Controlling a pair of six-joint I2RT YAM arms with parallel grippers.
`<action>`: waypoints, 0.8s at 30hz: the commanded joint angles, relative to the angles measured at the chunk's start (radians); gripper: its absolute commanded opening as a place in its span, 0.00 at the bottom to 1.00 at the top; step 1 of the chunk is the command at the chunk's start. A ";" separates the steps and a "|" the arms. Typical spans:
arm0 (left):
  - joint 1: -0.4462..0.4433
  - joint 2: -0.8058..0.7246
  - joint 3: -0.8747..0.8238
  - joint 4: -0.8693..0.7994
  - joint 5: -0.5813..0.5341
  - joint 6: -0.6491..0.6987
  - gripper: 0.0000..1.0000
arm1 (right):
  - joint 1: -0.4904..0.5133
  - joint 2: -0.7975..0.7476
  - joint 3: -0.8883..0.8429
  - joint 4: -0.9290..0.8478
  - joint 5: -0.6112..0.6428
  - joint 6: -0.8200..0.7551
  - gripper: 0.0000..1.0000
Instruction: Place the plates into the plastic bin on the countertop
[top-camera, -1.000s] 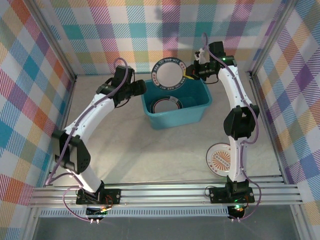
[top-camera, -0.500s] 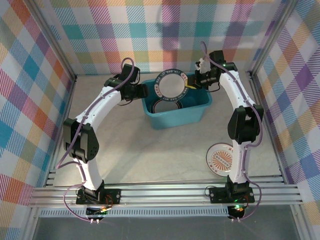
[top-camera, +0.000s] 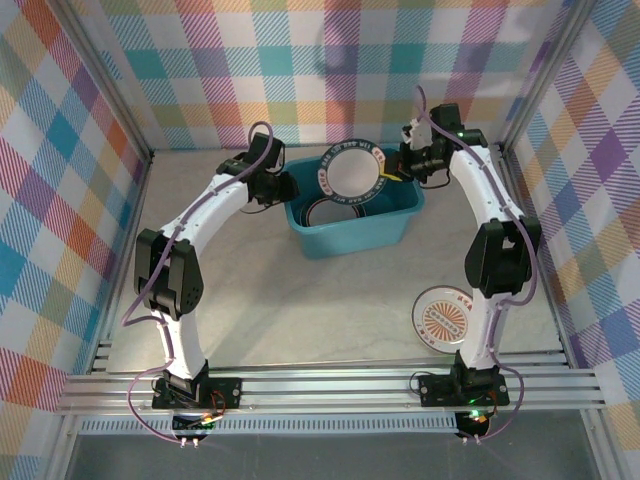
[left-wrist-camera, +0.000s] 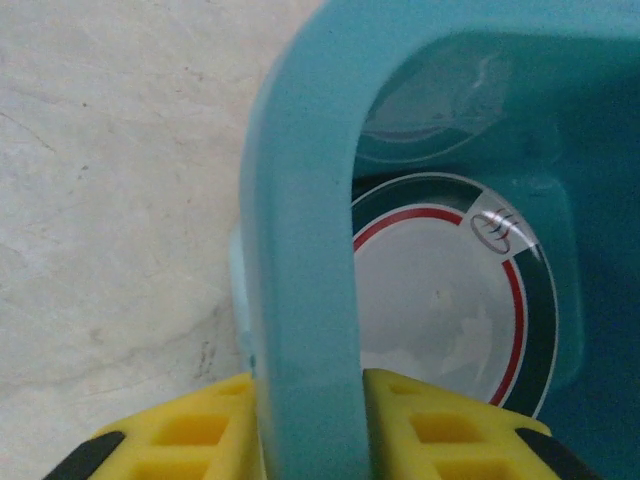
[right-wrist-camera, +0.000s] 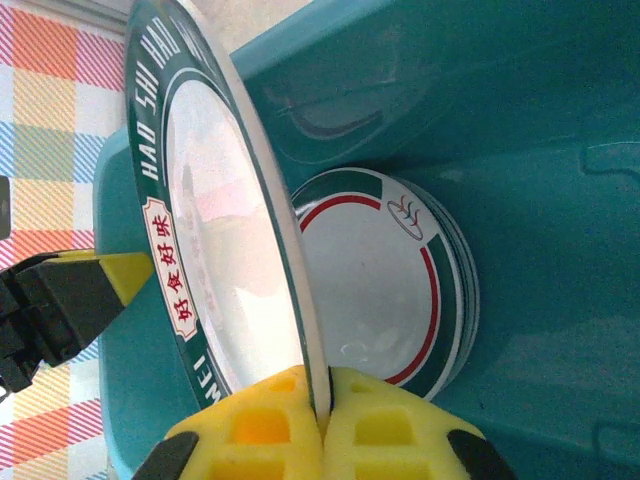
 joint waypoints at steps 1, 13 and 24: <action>-0.015 -0.047 -0.056 0.065 -0.009 0.006 0.25 | -0.005 -0.076 -0.016 -0.015 0.004 -0.011 0.00; -0.122 -0.227 -0.287 0.295 -0.226 0.052 0.18 | -0.005 -0.267 -0.221 0.002 0.017 -0.055 0.00; -0.185 -0.271 -0.341 0.340 -0.340 0.071 0.17 | -0.010 -0.406 -0.431 0.095 0.073 -0.022 0.00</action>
